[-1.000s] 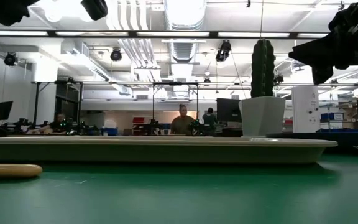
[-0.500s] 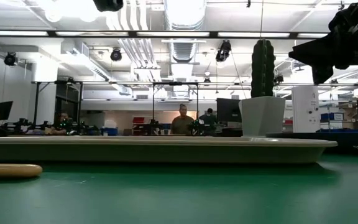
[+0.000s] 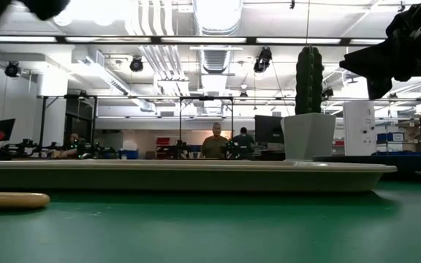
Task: Pick and place plate/cup/fork/spoon on tray
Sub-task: Put the blue cup on the white serving tray
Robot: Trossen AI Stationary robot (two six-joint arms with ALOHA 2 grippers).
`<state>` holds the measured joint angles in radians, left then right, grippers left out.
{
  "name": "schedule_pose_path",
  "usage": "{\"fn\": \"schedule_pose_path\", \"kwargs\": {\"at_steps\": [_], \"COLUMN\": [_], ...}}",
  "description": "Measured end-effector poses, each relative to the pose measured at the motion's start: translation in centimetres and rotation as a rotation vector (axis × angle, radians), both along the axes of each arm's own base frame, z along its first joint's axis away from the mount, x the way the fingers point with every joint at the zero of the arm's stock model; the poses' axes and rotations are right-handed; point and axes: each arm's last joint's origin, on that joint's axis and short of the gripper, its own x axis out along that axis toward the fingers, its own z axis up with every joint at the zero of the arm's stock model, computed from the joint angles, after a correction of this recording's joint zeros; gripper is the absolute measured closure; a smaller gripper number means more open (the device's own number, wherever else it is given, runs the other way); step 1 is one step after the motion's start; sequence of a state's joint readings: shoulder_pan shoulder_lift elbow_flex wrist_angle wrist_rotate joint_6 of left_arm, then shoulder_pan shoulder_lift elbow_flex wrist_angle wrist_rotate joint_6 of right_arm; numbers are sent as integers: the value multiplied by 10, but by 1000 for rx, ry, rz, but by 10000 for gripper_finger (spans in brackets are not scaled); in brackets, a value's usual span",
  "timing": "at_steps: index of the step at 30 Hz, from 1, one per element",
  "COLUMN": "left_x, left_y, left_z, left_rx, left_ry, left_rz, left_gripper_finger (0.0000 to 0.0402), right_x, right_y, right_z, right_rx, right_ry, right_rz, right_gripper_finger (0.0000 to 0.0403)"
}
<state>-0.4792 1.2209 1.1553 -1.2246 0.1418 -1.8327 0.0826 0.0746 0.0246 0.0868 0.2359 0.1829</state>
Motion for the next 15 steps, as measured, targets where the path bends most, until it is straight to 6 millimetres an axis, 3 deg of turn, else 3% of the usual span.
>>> {"fn": "schedule_pose_path", "kwargs": {"at_steps": [9,15], "left_x": [-16,-20], "left_y": [-48,-53], "left_z": [-17,-23], "left_rx": [-48,8], "left_ry": [216,265], "left_rz": [-47,-64], "left_gripper_finger": [402,401], "right_x": [0,0], "right_y": [0,0], "right_z": [0,0], "right_rx": [-1,-2], "right_ry": [0,0], "right_rz": [0,0], "right_gripper_finger": [339,339]}}
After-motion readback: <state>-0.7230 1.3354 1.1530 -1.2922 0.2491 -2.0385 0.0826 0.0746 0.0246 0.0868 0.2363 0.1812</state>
